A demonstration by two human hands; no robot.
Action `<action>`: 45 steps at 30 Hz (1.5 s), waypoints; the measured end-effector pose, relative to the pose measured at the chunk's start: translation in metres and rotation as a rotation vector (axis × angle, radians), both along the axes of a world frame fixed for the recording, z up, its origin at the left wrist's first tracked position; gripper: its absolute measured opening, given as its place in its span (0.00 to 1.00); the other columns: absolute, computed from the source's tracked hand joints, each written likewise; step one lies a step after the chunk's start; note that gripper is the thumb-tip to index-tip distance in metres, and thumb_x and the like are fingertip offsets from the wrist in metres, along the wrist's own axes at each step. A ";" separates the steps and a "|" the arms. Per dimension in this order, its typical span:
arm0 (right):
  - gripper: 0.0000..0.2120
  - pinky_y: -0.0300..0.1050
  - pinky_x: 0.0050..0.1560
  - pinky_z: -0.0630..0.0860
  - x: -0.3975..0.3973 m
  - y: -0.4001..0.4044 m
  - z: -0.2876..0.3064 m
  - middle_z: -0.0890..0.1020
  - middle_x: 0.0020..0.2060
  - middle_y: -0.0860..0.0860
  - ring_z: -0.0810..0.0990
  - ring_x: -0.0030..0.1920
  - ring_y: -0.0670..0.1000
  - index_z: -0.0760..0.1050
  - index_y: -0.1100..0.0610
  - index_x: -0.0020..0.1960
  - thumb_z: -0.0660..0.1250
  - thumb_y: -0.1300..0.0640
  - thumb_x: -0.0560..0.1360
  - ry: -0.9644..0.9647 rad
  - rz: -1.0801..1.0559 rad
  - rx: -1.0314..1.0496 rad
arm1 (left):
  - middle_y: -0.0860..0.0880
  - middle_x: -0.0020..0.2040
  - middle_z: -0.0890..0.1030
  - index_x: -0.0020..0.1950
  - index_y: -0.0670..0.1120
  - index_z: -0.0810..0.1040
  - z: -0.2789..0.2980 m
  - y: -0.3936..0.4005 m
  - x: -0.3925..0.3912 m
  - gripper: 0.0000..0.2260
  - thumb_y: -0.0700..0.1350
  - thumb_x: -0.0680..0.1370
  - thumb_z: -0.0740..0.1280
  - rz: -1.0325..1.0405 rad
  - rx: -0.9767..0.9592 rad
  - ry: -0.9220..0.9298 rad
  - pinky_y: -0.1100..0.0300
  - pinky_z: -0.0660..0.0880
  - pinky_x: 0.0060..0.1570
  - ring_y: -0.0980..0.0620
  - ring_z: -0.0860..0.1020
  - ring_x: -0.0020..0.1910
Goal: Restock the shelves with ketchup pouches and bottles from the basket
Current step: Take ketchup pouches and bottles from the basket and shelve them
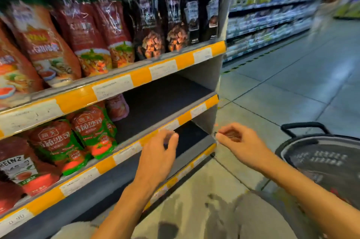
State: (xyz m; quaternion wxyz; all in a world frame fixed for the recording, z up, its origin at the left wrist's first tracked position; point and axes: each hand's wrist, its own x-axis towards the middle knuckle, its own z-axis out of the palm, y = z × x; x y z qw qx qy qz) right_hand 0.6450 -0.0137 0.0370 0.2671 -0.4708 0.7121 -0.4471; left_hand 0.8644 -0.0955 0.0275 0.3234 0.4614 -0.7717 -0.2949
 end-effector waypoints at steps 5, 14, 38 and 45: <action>0.05 0.42 0.52 0.79 -0.037 0.110 0.026 0.85 0.44 0.45 0.83 0.47 0.44 0.80 0.49 0.48 0.72 0.49 0.76 0.043 -0.171 0.034 | 0.57 0.48 0.82 0.52 0.57 0.78 0.044 0.060 -0.067 0.09 0.56 0.83 0.59 -0.277 0.049 -0.007 0.58 0.73 0.49 0.59 0.78 0.48; 0.07 0.42 0.45 0.78 -0.106 0.275 0.019 0.85 0.39 0.47 0.83 0.42 0.46 0.81 0.51 0.45 0.72 0.48 0.76 0.065 -0.636 0.134 | 0.51 0.44 0.79 0.48 0.54 0.75 0.062 0.151 -0.205 0.07 0.53 0.83 0.61 -0.746 0.002 -0.174 0.60 0.66 0.45 0.50 0.78 0.48; 0.20 0.42 0.43 0.69 -0.290 0.316 -0.238 0.80 0.53 0.54 0.78 0.49 0.54 0.70 0.54 0.57 0.74 0.48 0.72 -0.052 -0.668 0.787 | 0.39 0.70 0.74 0.72 0.40 0.70 -0.226 0.180 -0.515 0.26 0.52 0.79 0.68 -1.106 0.063 -0.994 0.54 0.71 0.62 0.40 0.74 0.67; 0.36 0.50 0.64 0.71 -0.327 0.299 -0.308 0.75 0.64 0.52 0.73 0.65 0.54 0.70 0.47 0.70 0.81 0.48 0.66 0.100 -0.374 0.780 | 0.41 0.61 0.80 0.66 0.41 0.75 -0.295 0.170 -0.557 0.32 0.62 0.72 0.73 -1.140 0.139 -1.179 0.51 0.76 0.56 0.42 0.79 0.57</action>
